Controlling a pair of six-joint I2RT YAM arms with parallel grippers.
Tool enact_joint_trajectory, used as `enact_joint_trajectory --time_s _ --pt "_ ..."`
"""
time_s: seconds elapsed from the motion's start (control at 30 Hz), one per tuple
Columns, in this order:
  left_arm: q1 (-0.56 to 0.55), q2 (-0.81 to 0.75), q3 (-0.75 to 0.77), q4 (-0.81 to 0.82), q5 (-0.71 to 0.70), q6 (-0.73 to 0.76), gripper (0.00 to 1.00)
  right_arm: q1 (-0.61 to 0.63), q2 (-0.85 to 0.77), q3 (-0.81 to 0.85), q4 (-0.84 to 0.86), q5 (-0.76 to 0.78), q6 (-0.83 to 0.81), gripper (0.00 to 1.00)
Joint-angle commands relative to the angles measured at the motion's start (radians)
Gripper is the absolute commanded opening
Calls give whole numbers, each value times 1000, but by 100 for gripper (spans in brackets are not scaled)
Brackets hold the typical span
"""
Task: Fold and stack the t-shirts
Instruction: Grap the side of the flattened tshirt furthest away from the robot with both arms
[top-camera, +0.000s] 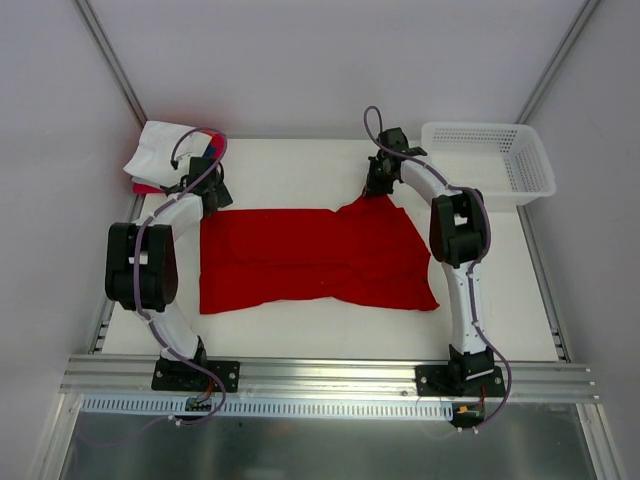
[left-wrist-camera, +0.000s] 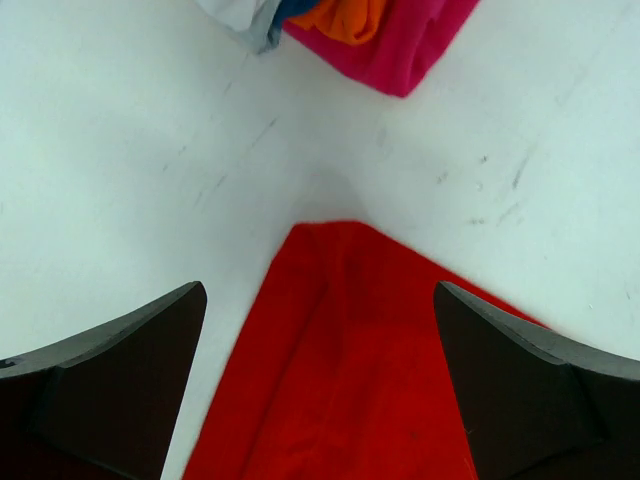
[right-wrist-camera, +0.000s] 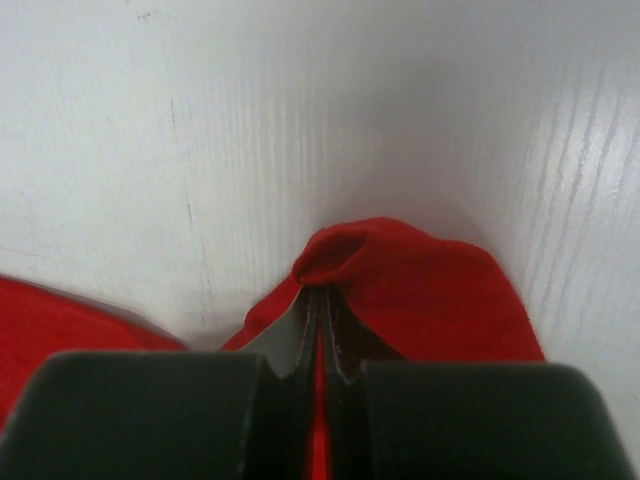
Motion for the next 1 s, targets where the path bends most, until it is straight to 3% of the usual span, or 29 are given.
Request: enact_joint_trajectory --time_s 0.0,0.37,0.5,0.87,0.97 --pt "24 50 86 -6 1 69 99 -11 -66 -47 -23 0 -20 1" --pt "101 101 149 -58 1 123 98 -19 -153 -138 3 3 -18 1" --pt "103 158 201 -165 -41 126 97 -23 -176 -153 2 10 -18 1" --pt "130 195 234 -193 299 124 97 -25 -215 -210 3 32 -28 0" --pt "138 195 238 -193 302 123 96 -25 -221 -219 3 36 -32 0"
